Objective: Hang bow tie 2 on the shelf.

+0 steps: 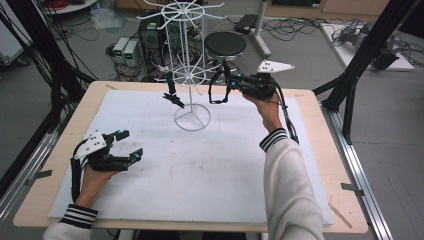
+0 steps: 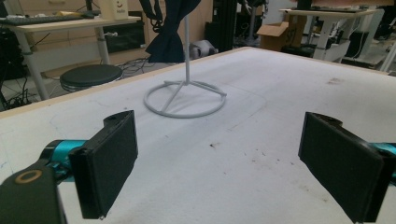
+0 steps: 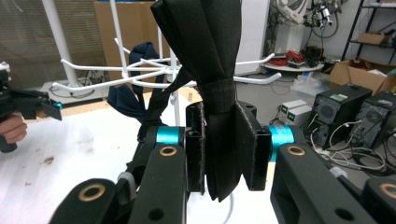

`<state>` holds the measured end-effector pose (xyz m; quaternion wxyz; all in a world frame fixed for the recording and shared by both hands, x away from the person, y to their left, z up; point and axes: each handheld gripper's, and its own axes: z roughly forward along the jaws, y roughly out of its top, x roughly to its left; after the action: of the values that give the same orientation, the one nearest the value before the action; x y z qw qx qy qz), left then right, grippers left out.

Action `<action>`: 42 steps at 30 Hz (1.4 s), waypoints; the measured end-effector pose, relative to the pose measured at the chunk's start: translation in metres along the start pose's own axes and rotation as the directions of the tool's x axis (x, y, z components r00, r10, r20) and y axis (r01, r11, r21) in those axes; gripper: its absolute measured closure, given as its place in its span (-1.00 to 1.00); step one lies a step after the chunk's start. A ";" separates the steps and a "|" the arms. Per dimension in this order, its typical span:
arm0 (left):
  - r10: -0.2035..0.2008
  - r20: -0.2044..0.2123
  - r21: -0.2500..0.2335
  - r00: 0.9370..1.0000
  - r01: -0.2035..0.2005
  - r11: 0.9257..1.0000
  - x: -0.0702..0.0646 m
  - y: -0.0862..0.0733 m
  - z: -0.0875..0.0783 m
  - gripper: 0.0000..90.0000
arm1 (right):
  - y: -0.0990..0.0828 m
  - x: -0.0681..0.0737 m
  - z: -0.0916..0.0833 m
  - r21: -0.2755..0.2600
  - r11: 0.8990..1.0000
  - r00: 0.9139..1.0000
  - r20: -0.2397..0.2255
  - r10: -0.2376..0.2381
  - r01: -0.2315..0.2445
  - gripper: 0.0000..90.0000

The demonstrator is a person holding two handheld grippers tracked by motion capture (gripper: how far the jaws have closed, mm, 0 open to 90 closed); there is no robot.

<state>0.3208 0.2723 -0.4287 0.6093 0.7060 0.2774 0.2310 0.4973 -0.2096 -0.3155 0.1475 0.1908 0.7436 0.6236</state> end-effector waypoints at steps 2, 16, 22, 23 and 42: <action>0.000 0.000 -0.001 1.000 0.000 1.000 0.000 0.000 0.000 -0.73 | -0.001 -0.001 0.002 0.001 1.000 1.000 0.010 0.009 -0.009 0.67; 0.000 0.002 0.000 1.000 0.000 1.000 0.000 0.000 0.000 -0.73 | -0.009 -0.003 0.014 0.007 0.999 0.999 0.023 0.043 -0.044 0.66; -0.002 0.002 -0.003 1.000 0.002 1.000 0.000 0.000 0.000 -0.73 | -0.014 -0.004 0.019 0.036 0.997 0.997 0.040 0.064 -0.066 0.66; -0.002 0.002 -0.003 1.000 0.002 1.000 0.000 0.000 0.000 -0.73 | -0.015 -0.004 0.020 0.045 0.996 0.997 0.043 0.071 -0.073 0.66; -0.005 0.003 -0.007 1.000 0.005 1.000 0.000 0.000 -0.001 -0.73 | -0.029 -0.007 0.032 0.133 0.983 0.992 0.044 0.121 -0.125 0.46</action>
<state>0.3208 0.2730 -0.4286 0.6127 0.7036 0.2774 0.2294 0.5147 -0.1894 -0.3497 0.1084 0.2570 0.7684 0.5759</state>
